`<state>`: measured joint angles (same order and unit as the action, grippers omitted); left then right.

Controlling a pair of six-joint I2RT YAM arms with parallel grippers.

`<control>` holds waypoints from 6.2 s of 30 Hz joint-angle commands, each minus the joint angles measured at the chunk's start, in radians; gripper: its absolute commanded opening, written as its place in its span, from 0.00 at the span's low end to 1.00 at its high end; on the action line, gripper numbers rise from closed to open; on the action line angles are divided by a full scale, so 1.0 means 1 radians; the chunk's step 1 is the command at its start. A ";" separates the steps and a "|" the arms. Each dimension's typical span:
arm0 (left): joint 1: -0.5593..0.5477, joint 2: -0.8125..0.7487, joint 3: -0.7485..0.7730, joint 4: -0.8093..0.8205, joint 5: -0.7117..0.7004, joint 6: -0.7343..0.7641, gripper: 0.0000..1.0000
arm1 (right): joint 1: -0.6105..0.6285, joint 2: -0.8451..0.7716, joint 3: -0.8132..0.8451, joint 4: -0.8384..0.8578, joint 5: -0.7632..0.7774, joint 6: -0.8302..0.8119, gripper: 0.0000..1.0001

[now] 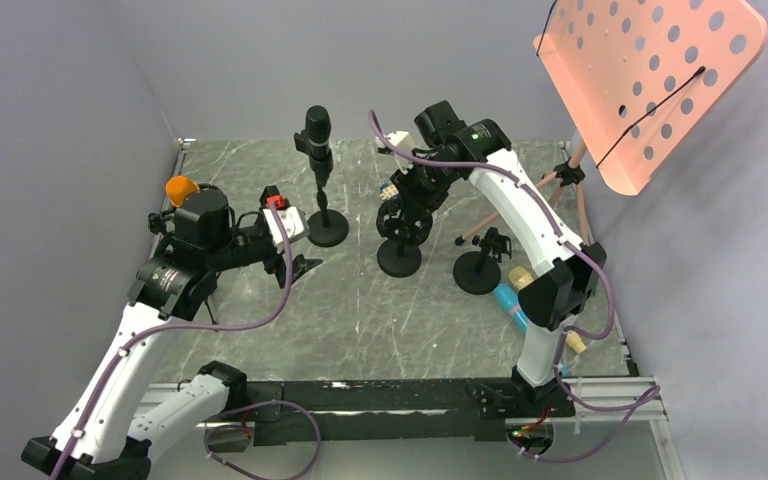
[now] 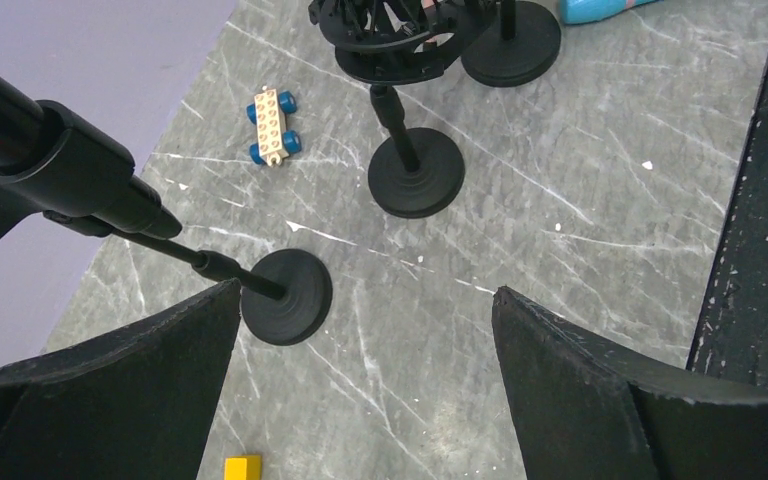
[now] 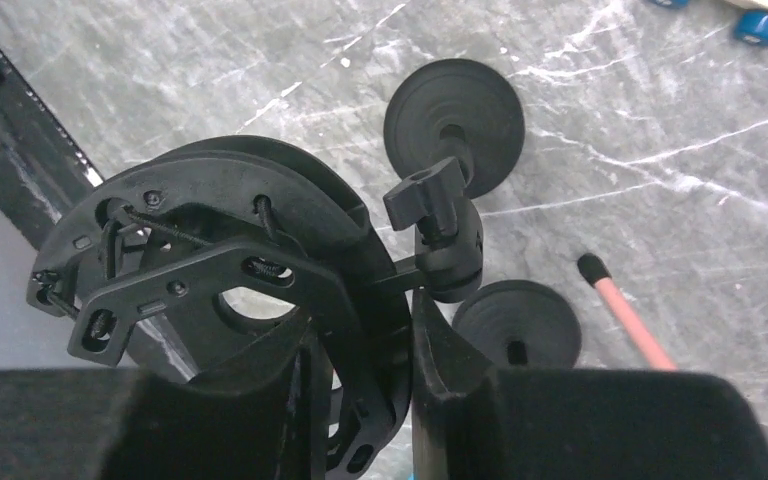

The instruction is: Remove the microphone from the stand

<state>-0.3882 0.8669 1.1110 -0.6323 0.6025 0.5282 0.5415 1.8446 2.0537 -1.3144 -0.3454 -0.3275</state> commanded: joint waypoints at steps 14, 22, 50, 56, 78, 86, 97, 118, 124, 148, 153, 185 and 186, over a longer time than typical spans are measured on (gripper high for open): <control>-0.069 -0.116 -0.295 0.209 0.080 -0.101 0.97 | 0.055 -0.497 -0.434 0.373 -0.359 0.048 0.00; -0.195 0.008 -0.331 0.340 0.053 -0.169 0.91 | 0.068 -0.602 -0.671 0.587 -0.420 0.061 0.00; -0.265 0.305 -0.417 0.738 0.052 -0.184 0.64 | 0.075 -0.569 -0.733 0.614 -0.484 0.096 0.00; -0.266 0.371 -0.355 0.610 0.205 -0.120 0.38 | 0.074 -0.558 -0.718 0.613 -0.478 0.117 0.00; -0.404 0.208 -0.377 0.484 -0.581 -0.363 0.81 | 0.008 -0.429 -0.701 0.795 -0.544 0.516 0.00; -0.179 0.114 -0.368 0.274 0.039 0.004 0.98 | 0.023 -0.489 -0.789 0.706 -0.541 -0.005 0.00; -0.116 0.322 -0.297 0.299 0.325 0.109 0.90 | 0.126 -0.507 -0.739 0.524 -0.491 -0.478 0.00; -0.504 0.141 -0.484 0.695 -0.734 -0.336 0.00 | -0.044 -0.305 -0.654 0.650 -0.480 0.710 0.00; -0.498 0.154 -0.478 0.639 -0.663 -0.306 0.30 | -0.052 -0.280 -0.665 0.680 -0.495 0.628 0.00; -0.166 0.210 -0.310 0.182 0.196 0.087 0.70 | 0.233 -0.585 -0.822 0.585 -0.341 -0.528 0.00; -0.165 0.306 -0.312 0.269 0.175 0.102 0.49 | 0.275 -0.613 -0.859 0.624 -0.291 -0.543 0.00; -0.419 0.204 -0.443 0.763 -0.516 -0.570 0.76 | 0.210 -0.448 -0.528 0.617 0.162 0.312 0.00; -0.412 0.192 -0.421 0.729 -0.477 -0.546 0.80 | 0.210 -0.444 -0.504 0.598 0.173 0.303 0.00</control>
<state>-0.7975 1.1507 0.6415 0.0811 -0.0853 -0.1589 0.7670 1.4246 1.4994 -0.8639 -0.2958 -0.0093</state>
